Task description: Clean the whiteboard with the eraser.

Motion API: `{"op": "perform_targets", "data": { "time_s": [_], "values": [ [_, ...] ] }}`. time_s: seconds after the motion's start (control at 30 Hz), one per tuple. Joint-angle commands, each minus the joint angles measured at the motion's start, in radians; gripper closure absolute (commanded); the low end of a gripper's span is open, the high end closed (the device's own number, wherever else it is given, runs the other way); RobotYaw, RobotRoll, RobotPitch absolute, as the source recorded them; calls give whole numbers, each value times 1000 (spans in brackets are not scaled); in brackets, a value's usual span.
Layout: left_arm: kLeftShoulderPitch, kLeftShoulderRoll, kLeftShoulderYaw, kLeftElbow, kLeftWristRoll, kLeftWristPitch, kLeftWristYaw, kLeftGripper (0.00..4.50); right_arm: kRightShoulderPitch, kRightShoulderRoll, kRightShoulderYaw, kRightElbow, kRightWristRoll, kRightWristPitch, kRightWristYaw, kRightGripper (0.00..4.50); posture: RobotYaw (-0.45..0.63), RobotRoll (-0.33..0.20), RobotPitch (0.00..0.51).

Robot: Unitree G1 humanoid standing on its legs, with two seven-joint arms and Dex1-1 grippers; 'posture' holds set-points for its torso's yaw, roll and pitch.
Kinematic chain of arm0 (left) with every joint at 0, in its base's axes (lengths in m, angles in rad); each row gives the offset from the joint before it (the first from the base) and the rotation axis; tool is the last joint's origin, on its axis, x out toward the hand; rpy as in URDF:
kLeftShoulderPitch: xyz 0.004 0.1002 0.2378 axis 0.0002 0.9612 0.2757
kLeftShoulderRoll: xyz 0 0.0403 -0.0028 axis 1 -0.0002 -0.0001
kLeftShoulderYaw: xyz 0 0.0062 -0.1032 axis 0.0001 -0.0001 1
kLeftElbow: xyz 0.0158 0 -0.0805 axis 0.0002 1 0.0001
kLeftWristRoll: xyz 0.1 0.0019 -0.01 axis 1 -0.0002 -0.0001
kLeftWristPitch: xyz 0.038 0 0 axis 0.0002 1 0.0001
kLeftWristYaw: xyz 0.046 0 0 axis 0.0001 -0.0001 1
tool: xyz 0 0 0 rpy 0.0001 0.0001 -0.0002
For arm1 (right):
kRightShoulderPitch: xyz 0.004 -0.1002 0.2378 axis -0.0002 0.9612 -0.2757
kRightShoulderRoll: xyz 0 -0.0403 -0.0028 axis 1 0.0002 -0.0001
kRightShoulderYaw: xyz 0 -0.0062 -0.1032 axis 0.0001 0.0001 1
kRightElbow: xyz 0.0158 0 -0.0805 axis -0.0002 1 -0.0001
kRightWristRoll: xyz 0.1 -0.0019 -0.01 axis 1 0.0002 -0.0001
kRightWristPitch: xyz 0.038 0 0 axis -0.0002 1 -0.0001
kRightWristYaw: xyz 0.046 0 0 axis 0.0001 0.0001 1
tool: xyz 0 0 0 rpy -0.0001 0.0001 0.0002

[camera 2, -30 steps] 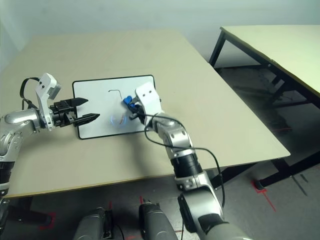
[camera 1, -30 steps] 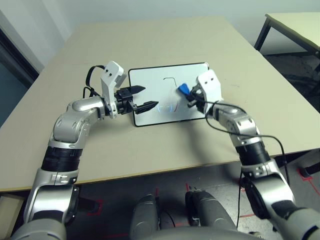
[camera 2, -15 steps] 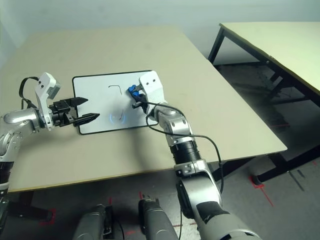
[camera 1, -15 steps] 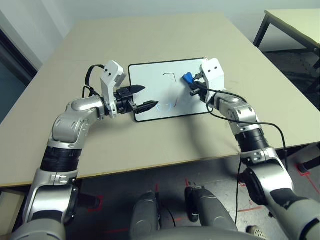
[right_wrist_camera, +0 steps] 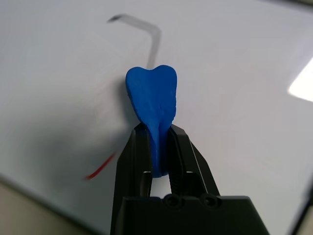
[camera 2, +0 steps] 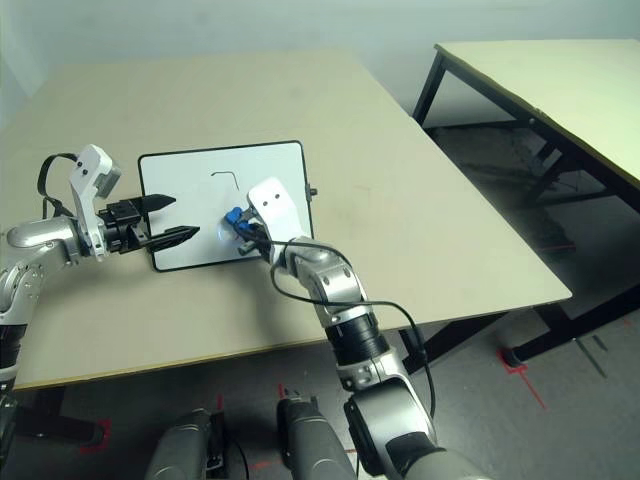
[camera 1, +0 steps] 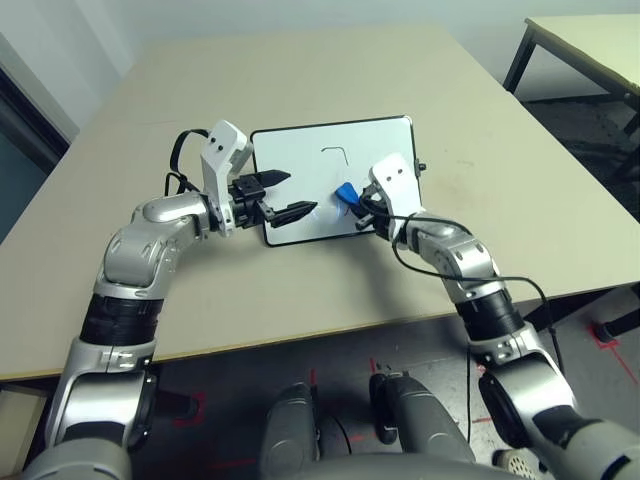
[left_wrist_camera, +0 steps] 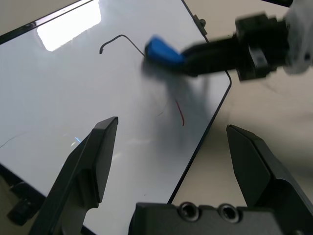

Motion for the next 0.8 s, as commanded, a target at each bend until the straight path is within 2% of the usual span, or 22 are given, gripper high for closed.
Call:
{"op": "perform_targets", "data": {
  "time_s": [0.03, 0.17, 0.3, 0.43, 0.7, 0.8],
  "values": [
    [4, 11, -1, -2, 1, 9, -5, 0, -13, 10, -16, 94, -14, -31, -17, 4082, -19, 0, 120],
    [10, 16, 2, -10, -3, 15, -4, 0, 60, 33, 50, 10, -11, 26, 27, 4092, -15, 0, 121],
    [17, 23, 7, -21, -9, 24, -1, 0, 197, 37, 148, -166, -10, 144, 69, 4092, -10, 0, 123],
    [22, 31, 9, -21, -10, 31, -3, 0, 245, 26, 184, -220, -23, 186, 78, 4093, -10, 0, 124],
    [39, 76, -16, -28, -12, 90, -36, 0, 38, 12, 44, 25, -32, 39, -19, 4093, -16, 0, 123],
    [45, 91, -22, -37, -14, 115, -49, 0, 2, 2, 28, 90, -33, 14, -19, 4093, -14, 0, 123]
  ]
}}
